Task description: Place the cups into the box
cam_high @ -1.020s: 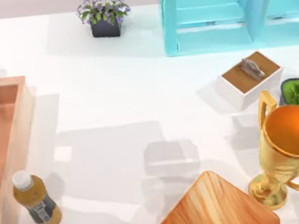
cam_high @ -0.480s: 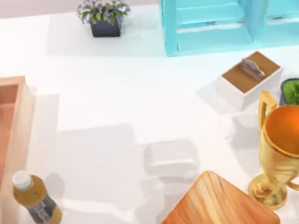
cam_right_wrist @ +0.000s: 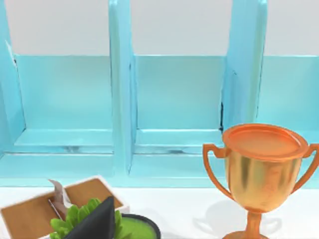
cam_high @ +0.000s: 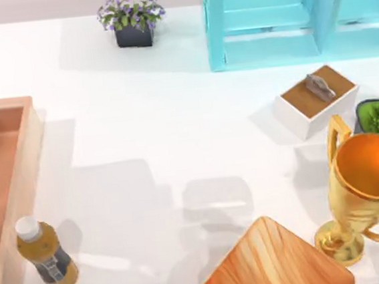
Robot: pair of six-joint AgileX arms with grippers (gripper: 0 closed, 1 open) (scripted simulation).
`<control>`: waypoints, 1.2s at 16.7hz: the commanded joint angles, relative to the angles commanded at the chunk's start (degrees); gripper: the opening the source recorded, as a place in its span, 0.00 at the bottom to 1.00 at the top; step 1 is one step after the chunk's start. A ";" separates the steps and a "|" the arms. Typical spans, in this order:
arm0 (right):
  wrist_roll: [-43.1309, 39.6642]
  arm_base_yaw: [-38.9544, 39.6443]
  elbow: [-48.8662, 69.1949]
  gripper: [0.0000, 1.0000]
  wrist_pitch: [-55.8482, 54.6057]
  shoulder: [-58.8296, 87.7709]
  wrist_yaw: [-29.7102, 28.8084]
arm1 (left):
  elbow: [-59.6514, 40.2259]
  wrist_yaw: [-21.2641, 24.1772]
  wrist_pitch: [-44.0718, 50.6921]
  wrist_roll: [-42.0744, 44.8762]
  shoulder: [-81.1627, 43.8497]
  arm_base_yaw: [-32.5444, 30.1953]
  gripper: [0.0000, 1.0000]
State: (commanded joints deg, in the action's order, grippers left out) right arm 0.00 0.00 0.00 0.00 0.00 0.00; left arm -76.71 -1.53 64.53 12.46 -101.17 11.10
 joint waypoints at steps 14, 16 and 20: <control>0.00 0.00 0.00 1.00 0.00 0.00 0.00 | 0.00 0.00 0.00 0.00 0.00 0.00 1.00; 0.00 0.00 0.00 1.00 0.00 0.00 0.00 | 0.00 0.00 0.00 0.00 0.00 0.00 1.00; 0.00 0.00 0.00 1.00 0.00 0.00 0.00 | 0.00 0.00 0.00 0.00 0.00 0.00 1.00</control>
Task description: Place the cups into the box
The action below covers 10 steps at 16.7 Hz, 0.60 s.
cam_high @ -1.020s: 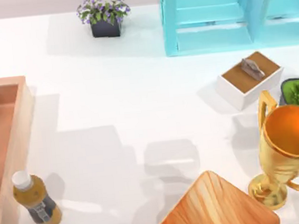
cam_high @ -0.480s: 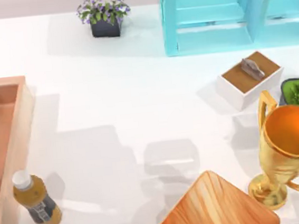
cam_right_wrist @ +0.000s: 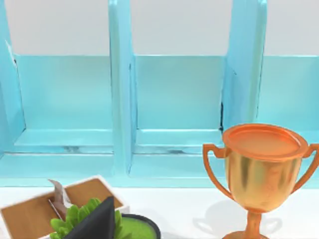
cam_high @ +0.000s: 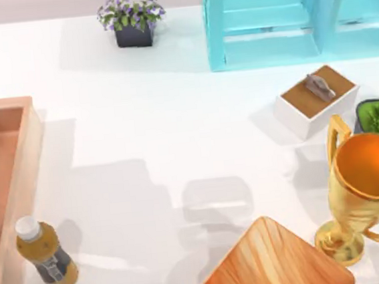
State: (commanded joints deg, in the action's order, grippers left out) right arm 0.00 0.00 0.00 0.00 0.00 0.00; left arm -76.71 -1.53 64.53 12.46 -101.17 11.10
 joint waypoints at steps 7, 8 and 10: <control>0.00 0.00 0.00 1.00 0.00 0.00 0.00 | -6.73 0.20 6.28 -0.25 -0.12 0.05 1.00; 0.00 0.00 0.00 1.00 0.00 0.00 0.00 | -9.47 0.19 8.78 -0.27 -0.20 0.03 1.00; 0.00 0.00 0.00 1.00 0.00 0.00 0.00 | -15.00 0.18 14.38 -0.28 -0.24 -0.10 1.00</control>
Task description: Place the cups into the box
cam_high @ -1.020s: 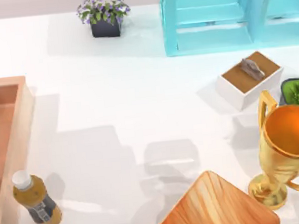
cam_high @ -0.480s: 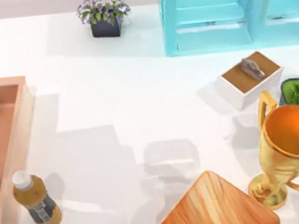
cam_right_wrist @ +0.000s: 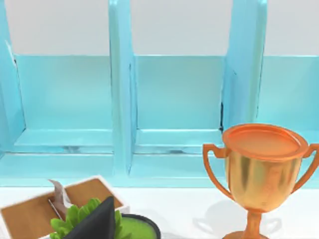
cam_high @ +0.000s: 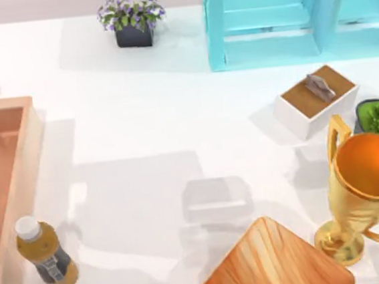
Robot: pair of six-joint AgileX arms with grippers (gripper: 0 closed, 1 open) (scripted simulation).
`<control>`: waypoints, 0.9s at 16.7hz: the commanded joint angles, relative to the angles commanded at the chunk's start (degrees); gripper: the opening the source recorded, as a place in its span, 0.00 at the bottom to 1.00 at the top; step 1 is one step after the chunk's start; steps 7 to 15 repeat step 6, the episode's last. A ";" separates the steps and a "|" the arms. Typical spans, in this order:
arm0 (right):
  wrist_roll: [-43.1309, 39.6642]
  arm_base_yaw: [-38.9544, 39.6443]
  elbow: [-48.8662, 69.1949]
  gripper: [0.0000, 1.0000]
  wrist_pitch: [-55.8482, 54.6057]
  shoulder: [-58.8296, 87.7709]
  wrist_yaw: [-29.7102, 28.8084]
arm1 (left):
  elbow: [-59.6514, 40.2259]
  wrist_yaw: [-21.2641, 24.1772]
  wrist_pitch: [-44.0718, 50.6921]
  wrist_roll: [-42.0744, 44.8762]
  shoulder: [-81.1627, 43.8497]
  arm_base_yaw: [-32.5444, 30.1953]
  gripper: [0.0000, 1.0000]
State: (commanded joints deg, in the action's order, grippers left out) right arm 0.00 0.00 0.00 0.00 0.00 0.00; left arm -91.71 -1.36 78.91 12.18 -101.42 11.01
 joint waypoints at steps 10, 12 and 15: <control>0.00 0.00 0.00 1.00 0.00 0.00 0.00 | -8.14 -0.18 8.48 0.00 0.00 -0.29 1.00; 0.00 0.00 0.00 1.00 0.00 0.00 0.00 | -8.14 -0.18 8.48 0.00 0.00 -0.29 1.00; 0.00 0.00 0.00 1.00 0.00 0.00 0.00 | -8.14 -0.18 8.48 0.00 0.00 -0.29 1.00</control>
